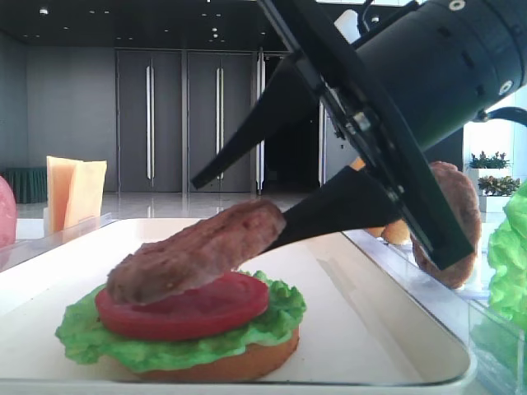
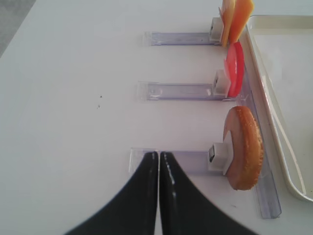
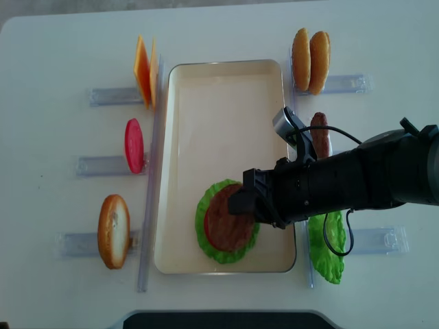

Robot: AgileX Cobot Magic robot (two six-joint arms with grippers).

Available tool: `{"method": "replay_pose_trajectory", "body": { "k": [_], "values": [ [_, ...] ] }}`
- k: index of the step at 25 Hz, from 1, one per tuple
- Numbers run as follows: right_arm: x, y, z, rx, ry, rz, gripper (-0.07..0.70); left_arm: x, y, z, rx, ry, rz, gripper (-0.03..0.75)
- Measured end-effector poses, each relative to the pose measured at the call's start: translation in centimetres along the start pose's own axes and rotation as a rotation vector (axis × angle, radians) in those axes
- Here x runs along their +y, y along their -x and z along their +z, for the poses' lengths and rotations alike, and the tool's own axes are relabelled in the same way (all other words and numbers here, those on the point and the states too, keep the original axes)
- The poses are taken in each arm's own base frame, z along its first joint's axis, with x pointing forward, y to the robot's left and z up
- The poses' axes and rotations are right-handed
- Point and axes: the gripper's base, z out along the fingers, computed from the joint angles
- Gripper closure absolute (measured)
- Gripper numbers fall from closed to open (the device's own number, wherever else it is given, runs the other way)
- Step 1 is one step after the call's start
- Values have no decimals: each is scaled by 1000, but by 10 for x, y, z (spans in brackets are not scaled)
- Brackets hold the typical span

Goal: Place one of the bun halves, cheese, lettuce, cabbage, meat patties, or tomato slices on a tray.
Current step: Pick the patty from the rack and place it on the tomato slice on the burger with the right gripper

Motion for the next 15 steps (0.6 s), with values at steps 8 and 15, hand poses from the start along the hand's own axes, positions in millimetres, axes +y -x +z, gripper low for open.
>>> {"method": "replay_pose_trajectory", "body": {
  "k": [8, 15],
  "values": [
    [0, 0, 0, 2, -4, 21, 119, 0, 0, 0, 0, 0, 0, 722],
    [-8, -3, 0, 35, -85, 37, 71, 0, 0, 0, 0, 0, 0, 722]
  ]
}}
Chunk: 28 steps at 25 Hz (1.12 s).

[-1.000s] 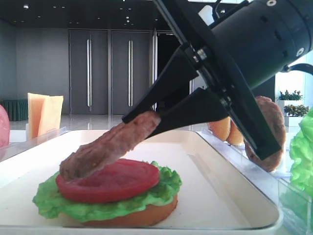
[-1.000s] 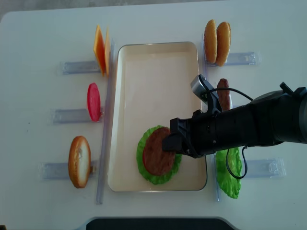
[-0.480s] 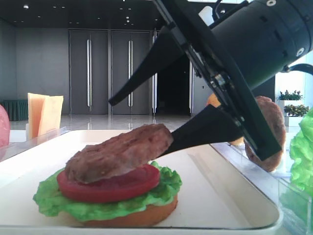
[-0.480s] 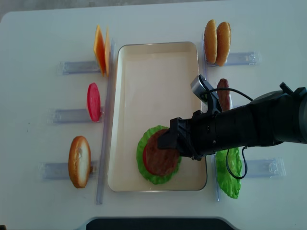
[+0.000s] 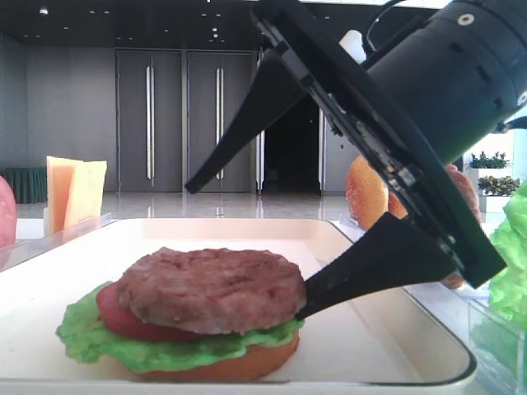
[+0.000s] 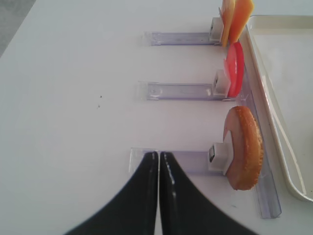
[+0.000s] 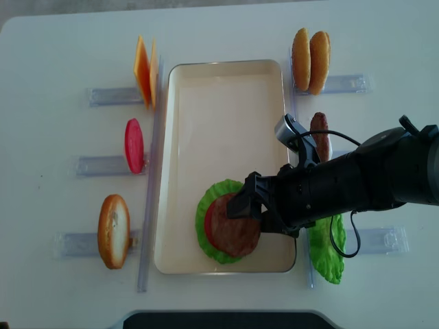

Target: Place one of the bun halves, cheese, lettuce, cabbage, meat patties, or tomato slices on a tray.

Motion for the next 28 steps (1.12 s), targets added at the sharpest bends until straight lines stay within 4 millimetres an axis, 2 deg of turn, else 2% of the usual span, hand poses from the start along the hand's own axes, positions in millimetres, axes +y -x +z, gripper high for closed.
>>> {"method": "replay_pose_trajectory", "body": {
  "k": [10, 18, 24, 28],
  "values": [
    [-1, 0, -2, -9, -33, 0, 71, 0, 0, 0, 0, 0, 0, 722],
    [7, 0, -14, -15, -70, -53, 70, 0, 0, 0, 0, 0, 0, 722],
    [28, 10, -27, -3, -100, -122, 70, 0, 0, 0, 0, 0, 0, 722],
    [53, 24, -40, 44, -155, -204, 70, 0, 0, 0, 0, 0, 0, 722]
  ]
}}
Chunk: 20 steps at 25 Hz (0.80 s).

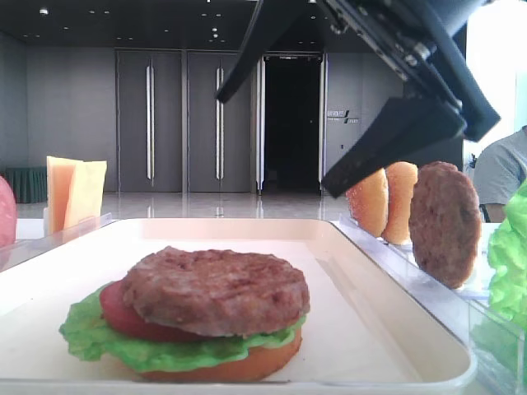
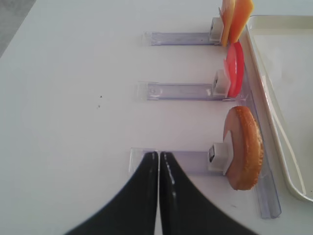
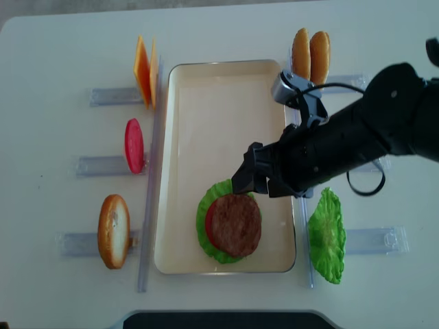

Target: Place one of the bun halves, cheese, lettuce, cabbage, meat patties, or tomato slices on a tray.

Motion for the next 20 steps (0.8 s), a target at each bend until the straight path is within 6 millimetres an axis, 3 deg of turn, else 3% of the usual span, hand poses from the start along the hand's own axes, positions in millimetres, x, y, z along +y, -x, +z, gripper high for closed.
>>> {"method": "replay_pose_trajectory", "body": {
  "k": [6, 9, 14, 20],
  "values": [
    [26, 40, -41, 2, -229, -148, 70, 0, 0, 0, 0, 0, 0, 722],
    [28, 54, -64, -12, -416, -204, 70, 0, 0, 0, 0, 0, 0, 722],
    [23, 68, -96, -37, -680, -253, 70, 0, 0, 0, 0, 0, 0, 722],
    [-5, 79, -121, -53, -748, -153, 70, 0, 0, 0, 0, 0, 0, 722]
  ]
}}
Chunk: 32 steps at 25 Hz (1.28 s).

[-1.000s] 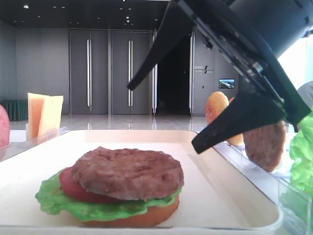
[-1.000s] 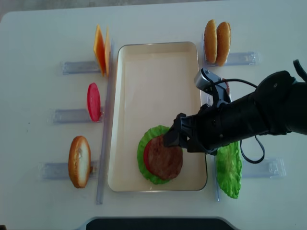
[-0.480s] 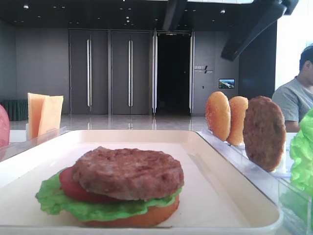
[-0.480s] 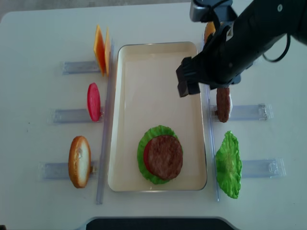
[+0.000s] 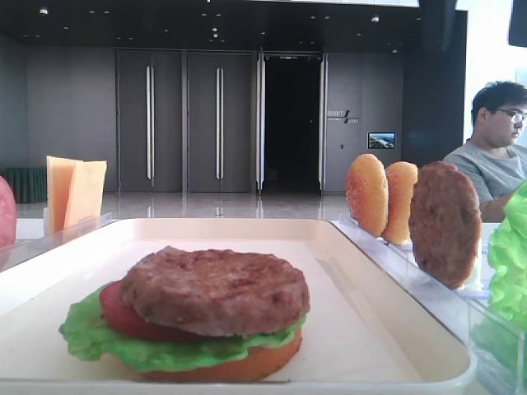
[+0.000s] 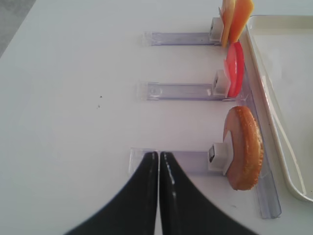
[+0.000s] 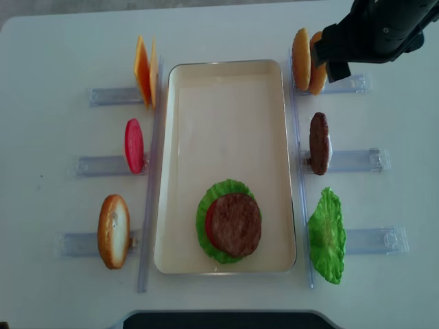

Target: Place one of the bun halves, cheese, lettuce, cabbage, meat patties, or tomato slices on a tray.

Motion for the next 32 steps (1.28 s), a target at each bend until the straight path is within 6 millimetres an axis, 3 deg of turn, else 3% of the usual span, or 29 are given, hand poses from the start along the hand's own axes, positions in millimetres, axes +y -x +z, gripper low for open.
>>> {"method": "replay_pose_trajectory", "body": {
  "k": [12, 16, 22, 32],
  "values": [
    [-116, -11, 6, 74, -119, 333, 70, 0, 0, 0, 0, 0, 0, 722],
    [-143, -19, 5, 84, -147, 409, 70, 0, 0, 0, 0, 0, 0, 722],
    [-163, -26, 4, 90, -171, 471, 69, 0, 0, 0, 0, 0, 0, 722],
    [-165, -28, -2, 79, -182, 473, 69, 0, 0, 0, 0, 0, 0, 722]
  ]
}}
